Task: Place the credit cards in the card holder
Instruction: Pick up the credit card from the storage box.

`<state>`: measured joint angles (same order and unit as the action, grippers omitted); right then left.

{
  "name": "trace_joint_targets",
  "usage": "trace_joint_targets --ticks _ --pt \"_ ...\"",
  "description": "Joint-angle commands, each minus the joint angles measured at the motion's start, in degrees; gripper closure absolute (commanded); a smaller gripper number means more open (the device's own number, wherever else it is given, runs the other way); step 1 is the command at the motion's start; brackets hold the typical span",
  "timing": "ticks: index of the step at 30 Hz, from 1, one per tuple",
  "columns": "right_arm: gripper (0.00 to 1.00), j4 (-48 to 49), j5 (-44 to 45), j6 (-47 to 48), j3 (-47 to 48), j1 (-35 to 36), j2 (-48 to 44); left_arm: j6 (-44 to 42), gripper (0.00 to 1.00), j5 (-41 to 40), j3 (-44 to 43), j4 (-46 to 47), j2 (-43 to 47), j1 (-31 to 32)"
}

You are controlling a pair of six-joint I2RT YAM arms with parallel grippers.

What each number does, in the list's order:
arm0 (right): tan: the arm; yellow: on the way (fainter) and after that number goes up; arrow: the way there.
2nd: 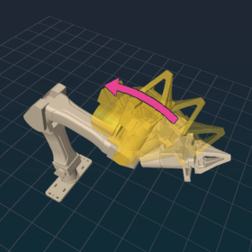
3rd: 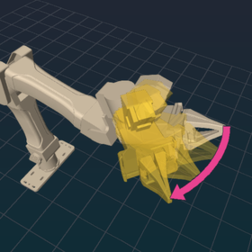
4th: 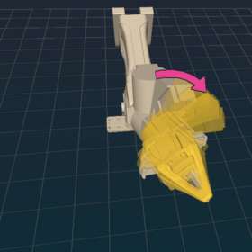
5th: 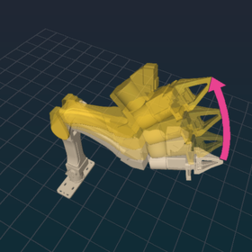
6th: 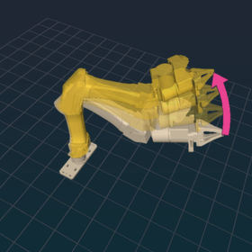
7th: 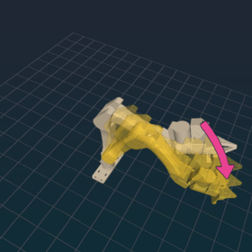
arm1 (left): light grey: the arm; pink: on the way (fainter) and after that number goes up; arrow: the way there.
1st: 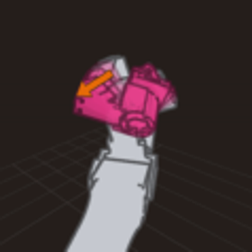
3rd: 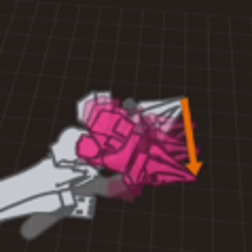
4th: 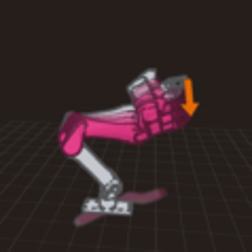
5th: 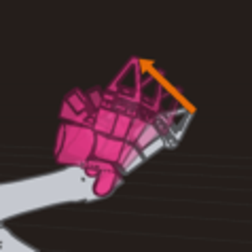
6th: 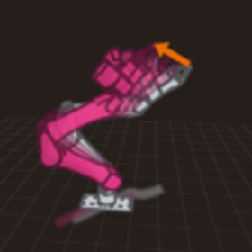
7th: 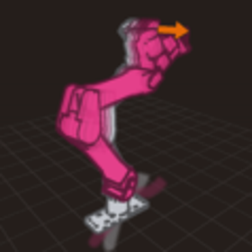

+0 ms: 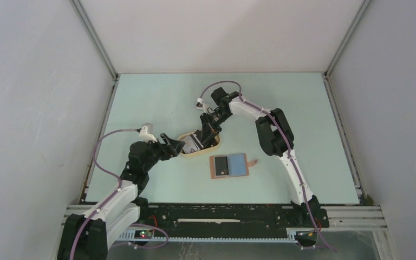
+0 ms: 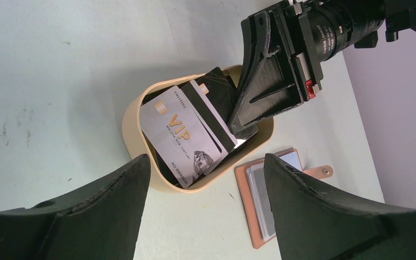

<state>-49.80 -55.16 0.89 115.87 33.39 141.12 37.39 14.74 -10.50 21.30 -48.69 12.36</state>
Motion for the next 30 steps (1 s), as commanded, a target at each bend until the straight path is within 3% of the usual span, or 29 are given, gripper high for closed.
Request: trace_joint_targets --ticks 1,15,19,21,30 --pt "0.81 1.07 -0.30 0.08 0.14 0.01 -4.23 -1.26 0.19 -0.41 -1.89 0.15 1.04 0.22" --pt "0.84 1.22 0.93 0.67 -1.11 -1.91 -6.45 -0.95 0.19 0.25 -1.85 -0.51 2.83 0.24" --pt "0.99 0.76 2.27 1.49 -1.18 -1.96 -6.76 -0.10 0.19 0.85 -1.35 -0.59 4.49 0.21" --pt "1.00 0.18 3.04 2.45 -1.22 -2.12 -7.45 0.51 0.19 1.41 -1.10 -0.90 5.70 0.21" --pt "1.00 0.19 7.44 8.11 -7.34 -3.32 -18.95 8.72 0.19 8.33 2.59 3.30 15.02 0.49"
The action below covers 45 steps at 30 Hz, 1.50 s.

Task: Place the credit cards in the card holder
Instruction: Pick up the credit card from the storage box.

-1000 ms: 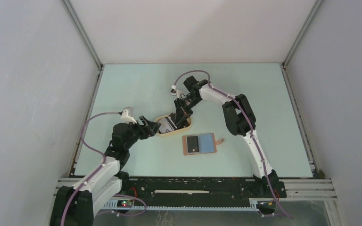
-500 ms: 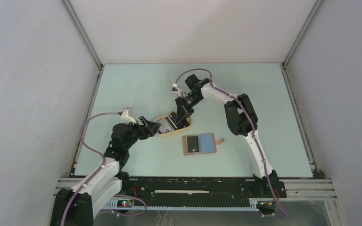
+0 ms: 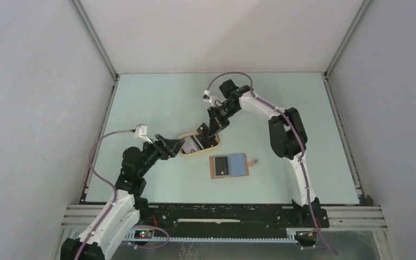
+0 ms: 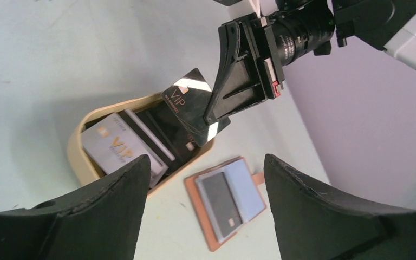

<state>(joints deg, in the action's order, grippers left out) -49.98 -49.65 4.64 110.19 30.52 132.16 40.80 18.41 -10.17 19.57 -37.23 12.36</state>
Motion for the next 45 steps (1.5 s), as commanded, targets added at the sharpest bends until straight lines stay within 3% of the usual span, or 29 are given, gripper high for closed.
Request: trace_joint_targets --ticks 1,6,13,18,24,29,36,45 --pt "1.00 0.26 1.89 5.58 -3.07 -0.46 -12.00 6.36 0.19 5.42 2.78 6.31 4.38 0.99" --pt "1.00 -0.80 0.92 14.62 -14.64 -0.28 -26.50 3.95 0.20 4.95 1.06 8.75 7.47 11.19" --pt "1.00 9.73 6.03 19.86 -38.92 -1.67 -56.63 -5.53 0.18 -3.37 -2.22 12.64 7.57 28.73" --pt "1.00 19.06 -9.60 18.04 -52.40 -8.93 -67.24 -6.78 0.16 -4.14 -0.60 25.98 1.16 31.89" --pt "1.00 23.04 -23.85 8.58 -58.23 -12.69 -62.17 -3.24 0.10 -4.52 2.91 47.46 -12.88 31.97" --pt "1.00 31.02 -28.95 -0.58 -59.88 -13.30 -57.53 3.80 0.13 -5.93 2.73 61.55 -25.99 32.05" --pt "1.00 34.74 -31.16 -4.33 -60.01 -12.65 -52.55 9.91 0.32 -5.05 -4.29 63.78 -39.22 33.45" --pt "1.00 36.18 -30.17 -5.59 -60.02 -11.98 -50.29 14.13 0.50 -2.25 -8.38 67.00 -46.16 34.43"
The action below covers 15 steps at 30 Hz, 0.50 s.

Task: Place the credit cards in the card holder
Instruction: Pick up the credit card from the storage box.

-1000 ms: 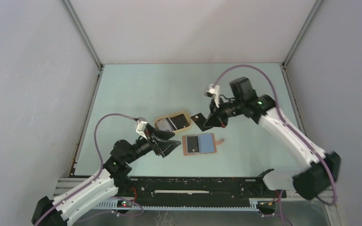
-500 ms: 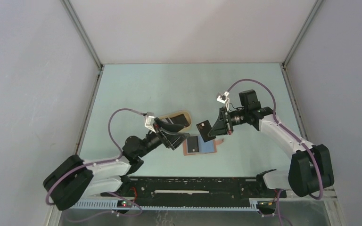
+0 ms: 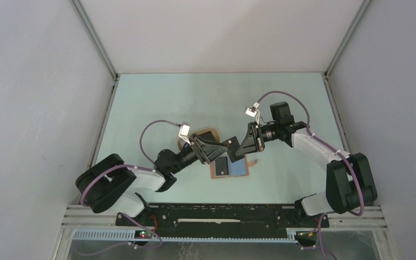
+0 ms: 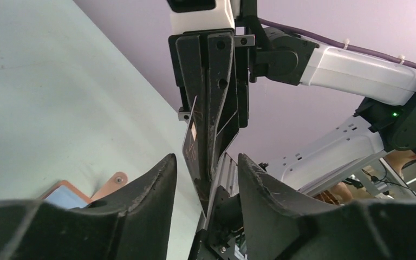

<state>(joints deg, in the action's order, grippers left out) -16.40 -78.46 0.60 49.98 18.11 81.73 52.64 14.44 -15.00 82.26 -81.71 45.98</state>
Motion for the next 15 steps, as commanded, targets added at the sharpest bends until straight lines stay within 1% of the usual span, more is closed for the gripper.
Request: trace_joint_targets --ticks 1,6,8,10,12,15 --pt "1.00 2.53 -1.38 -1.49 0.21 0.60 0.17 2.55 0.51 1.80 -3.87 4.38 -2.13 0.82" --pt "1.00 2.20 -1.43 -0.72 0.20 1.10 0.31 3.08 0.60 1.82 -4.58 4.40 -3.65 0.83" --pt "1.00 1.68 -1.27 -0.69 0.21 1.14 0.36 2.96 0.61 1.76 -4.52 4.40 -3.72 0.79" --pt "1.00 -1.10 -1.16 2.88 0.91 1.22 0.40 2.62 0.63 2.30 -4.53 4.32 -3.59 0.60" --pt "1.00 -4.27 -1.24 5.86 2.00 1.47 0.81 3.30 0.66 4.18 -4.57 4.36 -3.77 -0.43" --pt "1.00 -6.48 -1.20 8.24 2.71 1.79 1.10 6.07 0.68 8.80 -4.94 4.31 -4.46 -2.69"
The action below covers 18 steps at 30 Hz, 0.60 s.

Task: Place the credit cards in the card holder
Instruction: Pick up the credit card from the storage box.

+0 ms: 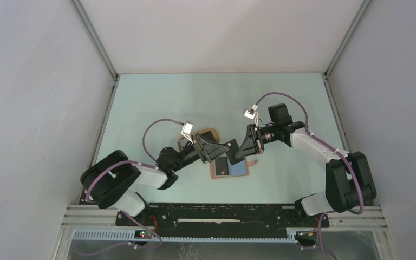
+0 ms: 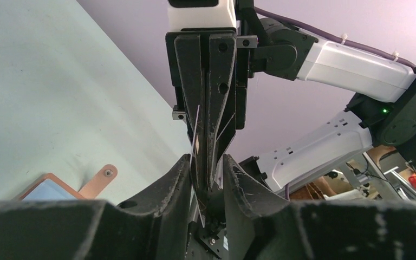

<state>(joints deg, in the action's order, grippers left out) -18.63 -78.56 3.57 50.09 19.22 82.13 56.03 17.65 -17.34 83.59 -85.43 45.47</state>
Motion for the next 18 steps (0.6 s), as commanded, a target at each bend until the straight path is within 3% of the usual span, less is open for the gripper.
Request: trace_joint_targets --ticks 1,13,16,18 --pt "1.00 -4.78 -1.03 5.83 2.75 0.77 0.79 3.45 0.69 7.23 -2.67 2.98 -0.93 -2.87" --pt "1.00 -6.46 0.21 7.76 3.31 1.52 1.42 5.61 0.82 17.27 -5.07 2.93 -3.42 -4.77" --pt "1.00 -6.67 0.37 8.08 3.29 1.67 1.55 5.29 0.98 17.76 -5.06 2.91 -3.28 -4.78" --pt "1.00 -6.64 0.37 8.19 3.31 1.90 1.70 5.03 1.00 18.11 -5.02 2.82 -3.13 -4.83"
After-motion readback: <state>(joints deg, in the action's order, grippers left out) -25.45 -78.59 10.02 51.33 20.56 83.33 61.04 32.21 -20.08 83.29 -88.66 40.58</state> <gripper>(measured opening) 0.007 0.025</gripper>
